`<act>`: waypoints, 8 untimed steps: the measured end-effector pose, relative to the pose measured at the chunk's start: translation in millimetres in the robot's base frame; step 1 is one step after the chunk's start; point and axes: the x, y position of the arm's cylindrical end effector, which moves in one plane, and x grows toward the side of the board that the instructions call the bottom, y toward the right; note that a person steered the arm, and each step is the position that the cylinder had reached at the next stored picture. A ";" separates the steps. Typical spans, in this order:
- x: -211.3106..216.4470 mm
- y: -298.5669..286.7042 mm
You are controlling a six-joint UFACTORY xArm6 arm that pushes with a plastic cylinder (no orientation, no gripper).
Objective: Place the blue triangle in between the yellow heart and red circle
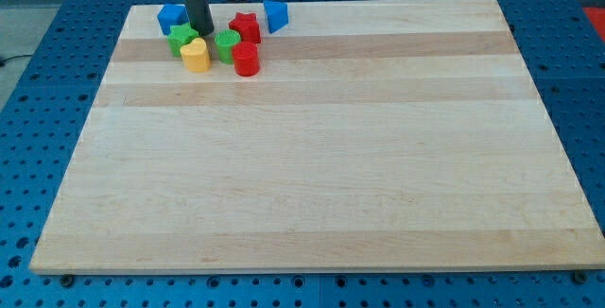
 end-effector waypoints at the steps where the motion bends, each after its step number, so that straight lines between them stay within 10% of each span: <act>1: -20.5 -4.1; 3: -45.3 55.3; 8: 61.1 133.2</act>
